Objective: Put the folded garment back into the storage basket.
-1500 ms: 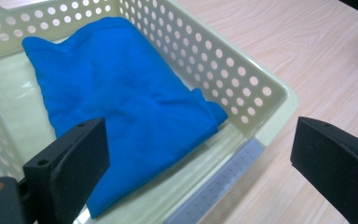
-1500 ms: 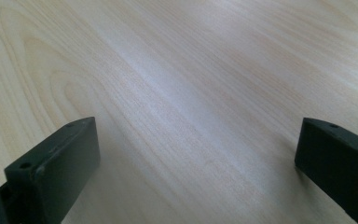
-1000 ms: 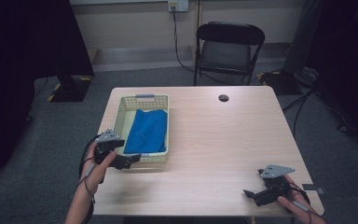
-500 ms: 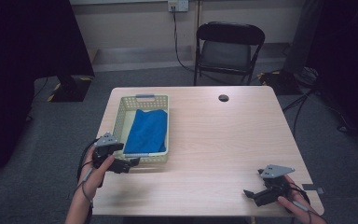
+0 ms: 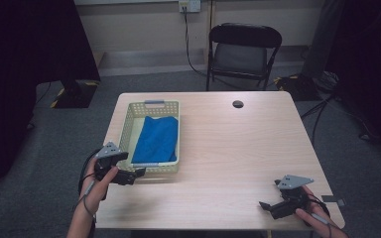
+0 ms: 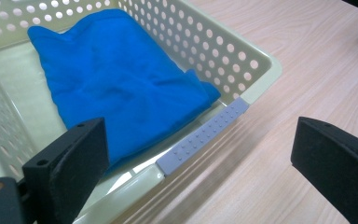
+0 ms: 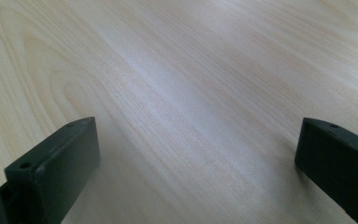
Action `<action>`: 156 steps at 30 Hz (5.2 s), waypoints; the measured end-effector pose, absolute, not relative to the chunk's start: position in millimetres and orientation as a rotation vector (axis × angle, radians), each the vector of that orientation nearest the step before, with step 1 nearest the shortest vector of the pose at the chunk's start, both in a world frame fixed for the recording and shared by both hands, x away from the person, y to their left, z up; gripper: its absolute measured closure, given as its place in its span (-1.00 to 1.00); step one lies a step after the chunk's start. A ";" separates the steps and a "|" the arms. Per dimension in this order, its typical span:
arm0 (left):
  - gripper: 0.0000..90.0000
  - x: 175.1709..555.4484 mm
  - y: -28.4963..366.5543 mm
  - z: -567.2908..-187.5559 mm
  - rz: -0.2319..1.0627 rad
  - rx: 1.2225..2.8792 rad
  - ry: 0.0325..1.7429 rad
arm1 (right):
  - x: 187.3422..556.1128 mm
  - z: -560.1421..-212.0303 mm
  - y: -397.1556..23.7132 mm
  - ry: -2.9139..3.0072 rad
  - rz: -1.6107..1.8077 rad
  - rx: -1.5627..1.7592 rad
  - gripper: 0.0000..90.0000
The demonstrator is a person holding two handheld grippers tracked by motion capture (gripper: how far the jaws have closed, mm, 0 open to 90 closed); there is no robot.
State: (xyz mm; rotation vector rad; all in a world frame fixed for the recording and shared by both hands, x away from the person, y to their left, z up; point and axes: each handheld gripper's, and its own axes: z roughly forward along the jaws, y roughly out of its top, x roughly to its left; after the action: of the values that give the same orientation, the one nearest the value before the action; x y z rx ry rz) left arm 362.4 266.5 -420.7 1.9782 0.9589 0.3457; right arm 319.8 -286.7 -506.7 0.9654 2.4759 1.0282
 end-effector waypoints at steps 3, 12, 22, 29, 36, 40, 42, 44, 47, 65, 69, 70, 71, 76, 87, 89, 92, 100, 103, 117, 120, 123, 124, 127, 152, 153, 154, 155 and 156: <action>-0.92 361.7 268.2 -421.3 0.348 1.976 0.968 | 319.8 -506.7 -286.7 2.476 1.028 0.966 -1.00; -0.92 359.5 275.3 -421.4 0.370 1.973 0.976 | 319.8 -506.7 -286.7 2.476 1.028 0.965 -1.00; -0.92 358.3 284.3 -424.1 0.399 1.974 0.983 | 319.8 -506.7 -286.7 2.476 1.028 0.966 -1.00; -0.92 358.0 289.5 -426.8 0.414 1.975 0.994 | 319.8 -506.7 -286.7 2.476 1.028 0.966 -1.00; -0.92 358.2 297.0 -430.8 0.418 1.963 1.022 | 319.8 -506.7 -286.7 2.476 1.028 0.966 -1.00; -0.93 358.6 299.8 -433.0 0.423 1.958 1.027 | 319.8 -506.7 -286.7 2.476 1.028 0.965 -1.00; -0.93 358.4 300.8 -433.3 0.428 1.955 1.032 | 319.8 -506.7 -286.7 2.476 1.028 0.965 -1.00; -0.93 358.4 301.7 -433.8 0.432 1.953 1.032 | 319.8 -506.7 -286.7 2.476 1.028 0.965 -1.00; -0.93 359.0 303.9 -436.3 0.436 1.958 1.044 | 319.8 -506.7 -286.7 2.476 1.028 0.965 -1.00; -0.92 362.1 311.6 -452.2 0.461 1.985 1.057 | 319.8 -506.7 -286.7 2.476 1.028 0.966 -1.00; -0.92 362.5 311.5 -454.2 0.460 1.982 1.065 | 319.8 -506.7 -286.7 2.476 1.028 0.965 -1.00; -0.92 362.6 311.4 -454.8 0.459 1.983 1.065 | 319.8 -506.7 -286.7 2.476 1.028 0.965 -1.00; -0.92 362.8 311.3 -455.5 0.458 1.988 1.064 | 319.8 -506.7 -286.7 2.476 1.028 0.966 -1.00; -0.92 363.6 310.3 -460.8 0.457 2.010 1.061 | 319.8 -506.7 -286.7 2.476 1.028 0.965 -1.00; -0.92 365.3 308.6 -470.0 0.464 2.044 1.046 | 319.8 -506.7 -286.7 2.476 1.028 0.965 -1.00; -0.92 365.5 309.2 -471.1 0.460 2.041 1.049 | 319.8 -506.7 -286.7 2.476 1.028 0.966 -1.00; -0.92 365.5 309.5 -472.4 0.459 2.043 1.053 | 319.8 -506.7 -286.7 2.476 1.028 0.966 -1.00; -0.92 366.6 310.1 -479.6 0.458 2.057 1.043 | 319.8 -506.7 -286.7 2.476 1.028 0.966 -1.00; -0.92 366.7 310.9 -480.7 0.456 2.055 1.047 | 319.8 -506.7 -286.7 2.476 1.028 0.966 -1.00; -0.92 367.5 312.0 -487.0 0.452 2.067 1.062 | 319.8 -506.7 -286.7 2.476 1.028 0.966 -1.00; -0.92 367.9 311.6 -488.3 0.452 2.069 1.063 | 319.8 -506.7 -286.7 2.476 1.028 0.965 -1.00; -0.92 368.1 311.1 -489.1 0.452 2.077 1.062 | 319.8 -506.7 -286.7 2.476 1.028 0.965 -1.00; -0.92 368.1 310.7 -489.5 0.449 2.078 1.062 | 319.8 -506.7 -286.7 2.476 1.028 0.966 -1.00; -0.92 368.5 309.7 -490.6 0.448 2.093 1.058 | 319.8 -506.7 -286.7 2.476 1.028 0.966 -1.00; -0.96 370.0 309.4 -504.0 0.436 2.163 1.074 | 319.8 -506.7 -286.7 2.476 1.028 0.965 -1.00; -0.97 370.0 309.4 -504.3 0.435 2.163 1.080 | 319.7 -506.7 -286.6 2.476 1.028 0.966 -1.00; -0.99 369.8 309.5 -504.4 0.435 2.162 1.085 | 319.7 -506.7 -286.7 2.476 1.028 0.966 -1.00; -1.00 369.6 309.6 -504.6 0.434 2.158 1.089 | 319.7 -506.7 -286.6 2.476 1.028 0.966 -1.00; -1.00 369.5 309.7 -504.7 0.434 2.155 1.093 | 319.7 -506.7 -286.7 2.476 1.028 0.966 -1.00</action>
State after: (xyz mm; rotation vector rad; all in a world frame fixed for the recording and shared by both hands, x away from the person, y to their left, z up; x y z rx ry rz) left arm 369.5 309.7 -504.7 2.1555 1.0930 0.4343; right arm 319.7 -286.7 -506.7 0.9655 2.4760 1.0281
